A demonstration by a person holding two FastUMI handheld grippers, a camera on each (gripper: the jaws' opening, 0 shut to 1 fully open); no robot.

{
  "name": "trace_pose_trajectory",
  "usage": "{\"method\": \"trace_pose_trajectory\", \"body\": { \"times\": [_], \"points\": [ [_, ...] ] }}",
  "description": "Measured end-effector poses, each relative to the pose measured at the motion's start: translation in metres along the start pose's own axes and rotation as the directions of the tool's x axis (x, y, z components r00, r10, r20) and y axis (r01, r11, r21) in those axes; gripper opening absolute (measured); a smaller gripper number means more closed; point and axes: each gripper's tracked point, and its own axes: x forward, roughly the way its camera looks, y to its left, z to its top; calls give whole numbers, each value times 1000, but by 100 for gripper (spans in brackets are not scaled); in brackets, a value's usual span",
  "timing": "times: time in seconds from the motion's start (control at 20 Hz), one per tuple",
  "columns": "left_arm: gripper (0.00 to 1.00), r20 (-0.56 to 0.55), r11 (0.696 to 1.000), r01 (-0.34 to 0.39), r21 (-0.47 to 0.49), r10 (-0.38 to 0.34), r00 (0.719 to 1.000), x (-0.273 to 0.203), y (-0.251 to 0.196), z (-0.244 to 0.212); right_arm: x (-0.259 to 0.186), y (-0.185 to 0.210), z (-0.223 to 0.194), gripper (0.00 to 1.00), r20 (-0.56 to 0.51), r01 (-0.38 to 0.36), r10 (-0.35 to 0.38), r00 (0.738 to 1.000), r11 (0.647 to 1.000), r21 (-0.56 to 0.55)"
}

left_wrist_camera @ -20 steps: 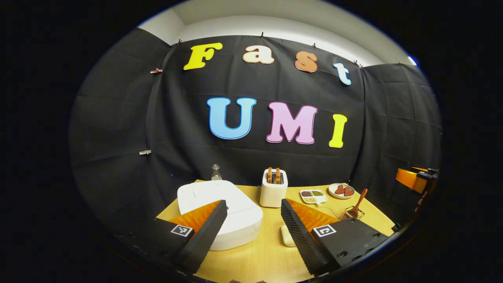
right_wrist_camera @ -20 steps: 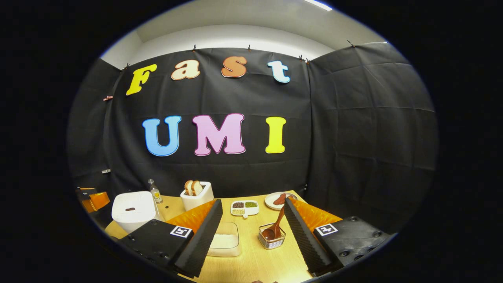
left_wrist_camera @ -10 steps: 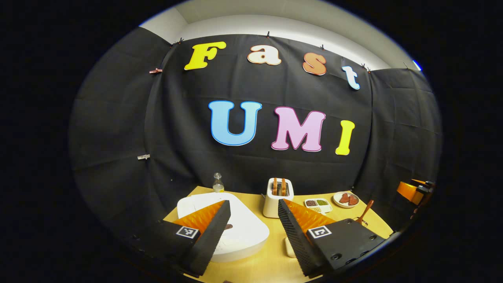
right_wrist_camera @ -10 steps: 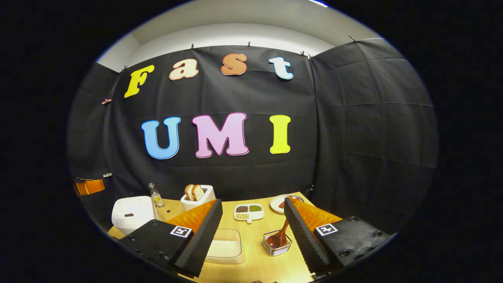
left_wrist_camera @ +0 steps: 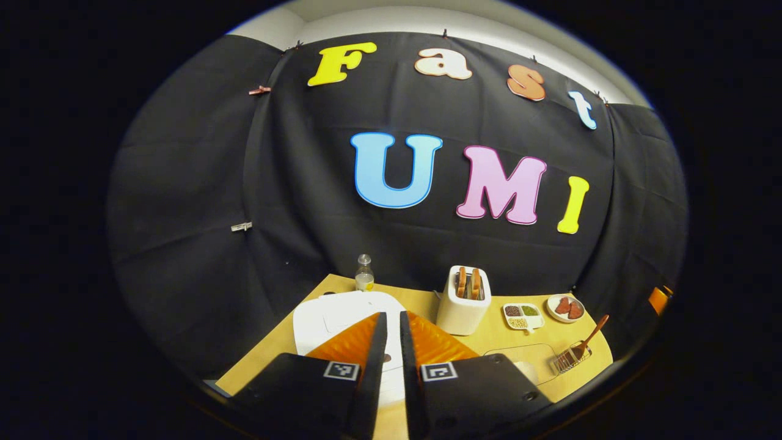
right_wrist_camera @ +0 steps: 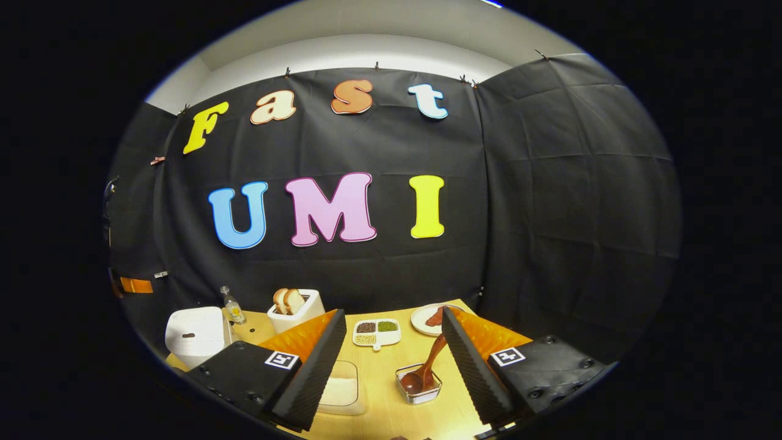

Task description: Close the left gripper, press the button to open the rice cooker; take a wooden spoon from the chopstick holder with the right hand, scoop a spoonful of rice and pour it into the rice cooker, then put the wooden spoon back into the chopstick holder.

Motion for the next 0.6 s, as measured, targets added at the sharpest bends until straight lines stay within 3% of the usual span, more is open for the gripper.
{"method": "trace_pose_trajectory", "body": {
  "times": [0.05,0.15,0.35,0.4,0.6],
  "points": [
    [14,-17,1000,-12,-21,11,1000,4,5,-6,-1,-4,-3,98,-5,1,-1,1000,1000,-7],
    [9,-41,997,-41,-57,39,998,17,17,-14,-3,-13,-8,98,-18,13,-13,1000,1000,-18],
    [8,-95,990,-39,-135,26,995,47,27,-38,-10,-26,-12,98,-34,33,-34,999,999,-6],
    [11,-106,988,-36,-150,20,994,54,29,-44,-12,-25,-14,98,-36,30,-30,999,1000,-2],
    [8,-181,985,-24,-172,-8,983,79,32,-79,-22,-13,-26,97,-73,-17,17,997,1000,9]
  ]
}}
